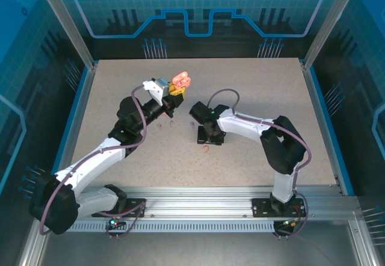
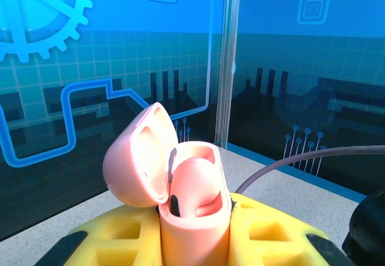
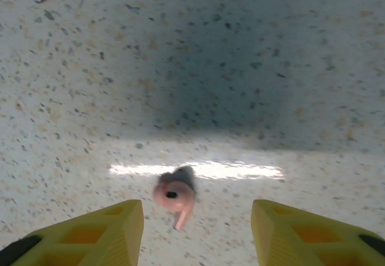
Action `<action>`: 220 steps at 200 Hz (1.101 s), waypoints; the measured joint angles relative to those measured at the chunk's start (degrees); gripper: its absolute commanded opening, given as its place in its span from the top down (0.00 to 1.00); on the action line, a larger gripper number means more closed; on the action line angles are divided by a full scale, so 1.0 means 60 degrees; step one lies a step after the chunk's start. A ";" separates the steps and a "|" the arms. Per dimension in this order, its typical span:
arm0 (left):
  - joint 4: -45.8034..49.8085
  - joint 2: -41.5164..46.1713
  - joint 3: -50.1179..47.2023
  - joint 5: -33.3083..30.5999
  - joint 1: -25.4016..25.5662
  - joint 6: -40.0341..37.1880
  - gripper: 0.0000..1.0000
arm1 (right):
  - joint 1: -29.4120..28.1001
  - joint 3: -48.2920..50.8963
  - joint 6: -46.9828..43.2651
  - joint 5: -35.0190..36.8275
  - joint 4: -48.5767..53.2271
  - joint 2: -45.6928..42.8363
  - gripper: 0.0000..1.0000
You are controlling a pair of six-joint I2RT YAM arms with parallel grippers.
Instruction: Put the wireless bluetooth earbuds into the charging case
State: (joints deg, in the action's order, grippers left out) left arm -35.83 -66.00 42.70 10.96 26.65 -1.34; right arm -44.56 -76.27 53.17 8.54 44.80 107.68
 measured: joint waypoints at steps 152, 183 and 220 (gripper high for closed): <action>-0.0652 0.0226 -0.0532 -0.0025 -0.0408 0.0492 1.00 | -0.0386 -0.1308 0.0433 0.0546 0.1107 0.1665 0.54; -0.0678 0.0226 -0.0579 -0.0025 -0.0426 0.0492 1.00 | -0.0390 -0.1308 0.0492 0.0543 0.1107 0.1665 0.56; -0.0725 0.0226 -0.0590 -0.0025 -0.0426 0.0495 1.00 | -0.0404 -0.1297 0.0539 0.0539 0.1100 0.1665 0.59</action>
State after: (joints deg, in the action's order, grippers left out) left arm -40.18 -64.64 39.16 10.81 24.10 1.63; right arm -46.98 -84.05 56.40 11.77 51.40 117.67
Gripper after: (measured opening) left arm 0.226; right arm 0.416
